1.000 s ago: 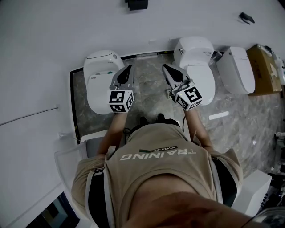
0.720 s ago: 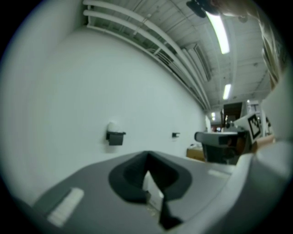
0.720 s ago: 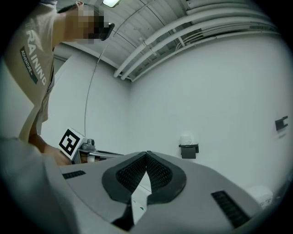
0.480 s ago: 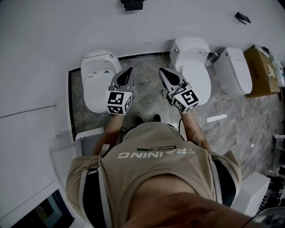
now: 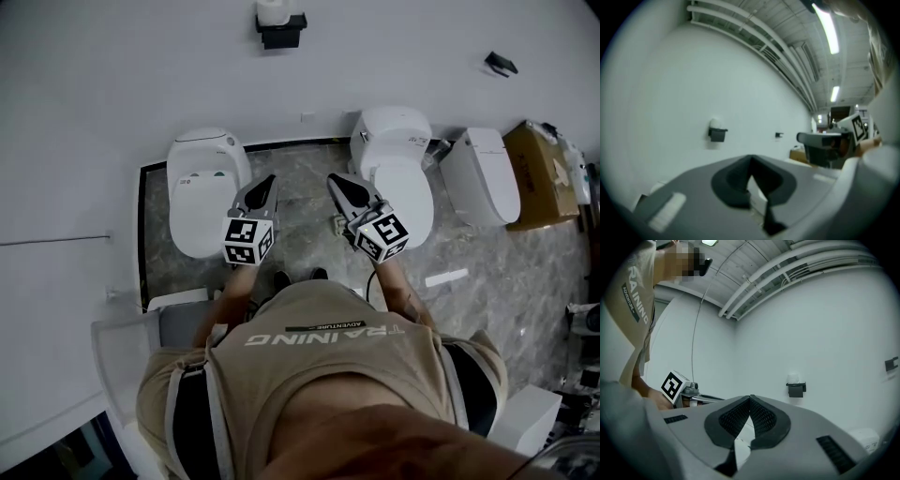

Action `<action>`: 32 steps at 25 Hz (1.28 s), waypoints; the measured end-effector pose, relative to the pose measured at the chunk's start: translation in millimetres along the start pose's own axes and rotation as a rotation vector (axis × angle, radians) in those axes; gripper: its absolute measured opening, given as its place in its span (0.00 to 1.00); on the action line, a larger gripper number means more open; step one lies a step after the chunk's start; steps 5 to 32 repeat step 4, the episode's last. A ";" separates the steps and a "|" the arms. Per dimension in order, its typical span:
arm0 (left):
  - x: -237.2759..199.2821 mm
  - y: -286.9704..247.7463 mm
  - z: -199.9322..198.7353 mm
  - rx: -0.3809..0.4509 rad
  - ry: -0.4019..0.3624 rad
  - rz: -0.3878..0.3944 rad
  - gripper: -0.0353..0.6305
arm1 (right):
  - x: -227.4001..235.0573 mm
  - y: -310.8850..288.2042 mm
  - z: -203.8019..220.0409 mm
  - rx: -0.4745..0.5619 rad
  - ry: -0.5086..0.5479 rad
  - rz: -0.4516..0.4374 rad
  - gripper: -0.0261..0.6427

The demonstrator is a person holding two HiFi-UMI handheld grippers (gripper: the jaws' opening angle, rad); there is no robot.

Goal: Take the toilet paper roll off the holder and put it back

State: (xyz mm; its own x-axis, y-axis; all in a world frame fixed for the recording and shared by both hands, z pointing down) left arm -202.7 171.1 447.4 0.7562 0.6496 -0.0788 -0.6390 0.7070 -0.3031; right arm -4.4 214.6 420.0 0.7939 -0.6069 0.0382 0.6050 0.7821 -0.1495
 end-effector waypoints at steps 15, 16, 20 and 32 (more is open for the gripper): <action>4.4 0.5 -8.7 0.019 -0.012 0.004 0.06 | 1.9 1.9 -1.9 -0.007 0.000 0.002 0.06; 4.4 0.5 -8.7 0.019 -0.012 0.004 0.06 | 1.9 1.9 -1.9 -0.007 0.000 0.002 0.06; 4.4 0.5 -8.7 0.019 -0.012 0.004 0.06 | 1.9 1.9 -1.9 -0.007 0.000 0.002 0.06; 4.4 0.5 -8.7 0.019 -0.012 0.004 0.06 | 1.9 1.9 -1.9 -0.007 0.000 0.002 0.06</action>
Point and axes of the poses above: the fingertips, and each gripper's own axes: y backward along the fingers, x to its right, z out of its underside, the point moved 7 cm from there along y, backward along the fingers, and after that the axes turned 9 degrees about -x, right-handed, at the moved point
